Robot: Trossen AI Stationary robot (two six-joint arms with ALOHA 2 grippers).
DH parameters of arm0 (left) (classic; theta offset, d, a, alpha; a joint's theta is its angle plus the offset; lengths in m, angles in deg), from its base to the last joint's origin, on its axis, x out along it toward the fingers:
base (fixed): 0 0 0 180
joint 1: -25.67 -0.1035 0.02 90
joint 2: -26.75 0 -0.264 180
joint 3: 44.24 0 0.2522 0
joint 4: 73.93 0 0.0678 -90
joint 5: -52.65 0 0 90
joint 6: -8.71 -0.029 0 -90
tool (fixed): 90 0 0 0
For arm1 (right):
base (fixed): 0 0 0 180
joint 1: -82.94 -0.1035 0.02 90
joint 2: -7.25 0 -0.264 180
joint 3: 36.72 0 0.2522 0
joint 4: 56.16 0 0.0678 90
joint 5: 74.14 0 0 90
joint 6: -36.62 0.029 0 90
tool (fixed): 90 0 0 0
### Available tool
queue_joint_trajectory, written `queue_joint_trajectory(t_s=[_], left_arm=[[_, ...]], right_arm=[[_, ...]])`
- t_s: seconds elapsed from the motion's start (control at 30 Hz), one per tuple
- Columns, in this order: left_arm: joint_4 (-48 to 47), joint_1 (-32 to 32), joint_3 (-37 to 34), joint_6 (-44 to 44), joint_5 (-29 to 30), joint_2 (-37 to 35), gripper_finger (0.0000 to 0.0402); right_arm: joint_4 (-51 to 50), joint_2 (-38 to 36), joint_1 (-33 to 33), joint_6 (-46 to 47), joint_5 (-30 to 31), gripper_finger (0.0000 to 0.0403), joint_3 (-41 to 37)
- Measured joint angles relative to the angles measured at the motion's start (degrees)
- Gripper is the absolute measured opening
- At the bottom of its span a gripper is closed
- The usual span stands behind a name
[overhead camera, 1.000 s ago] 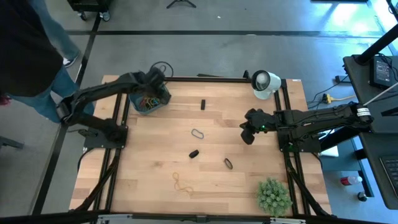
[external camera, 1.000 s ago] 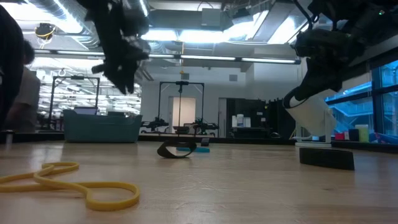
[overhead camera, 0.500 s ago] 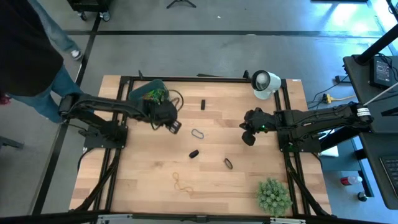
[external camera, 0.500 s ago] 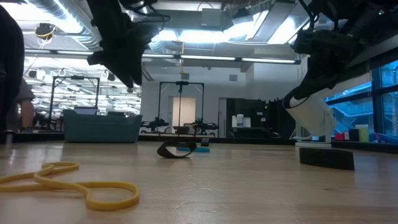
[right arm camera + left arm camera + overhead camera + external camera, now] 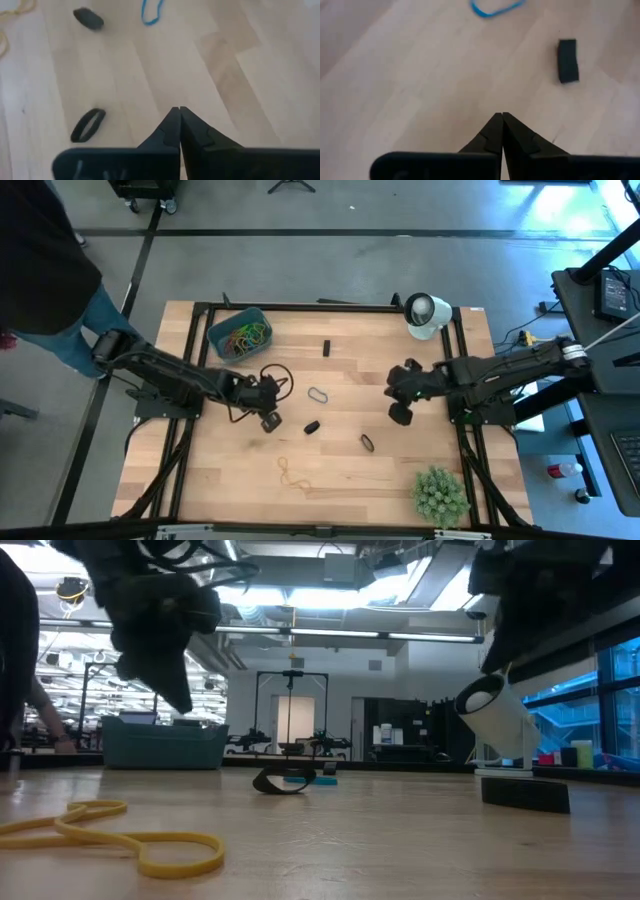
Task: Pick and place rubber bands into bin
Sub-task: Put the bottom right black rubber band into the bin
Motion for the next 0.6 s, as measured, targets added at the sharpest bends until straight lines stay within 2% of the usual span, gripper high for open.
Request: queue_joint_trajectory(t_s=[0.2,0.33,0.43,0.6], left_arm=[[0.7,0.9,-2.0,-8.6,-1.1,-1.5,0.0001],[-1.1,0.8,-1.9,-14.8,-2.1,-4.2,0.0002],[-3.4,0.7,-1.9,-19.2,-2.1,-6.9,0.0002],[-3.1,0.6,-4.2,-26.2,-1.3,-13.4,0.0002]], right_arm=[[-10.1,16.4,-5.5,5.7,0.7,0.0002,14.3],[-17.6,28.2,-7.5,8.8,-2.1,0.0001,21.9],[-20.0,34.5,-8.3,15.3,-3.2,0.0009,25.6],[-19.3,41.3,-9.2,24.8,-9.8,0.0044,27.1]])
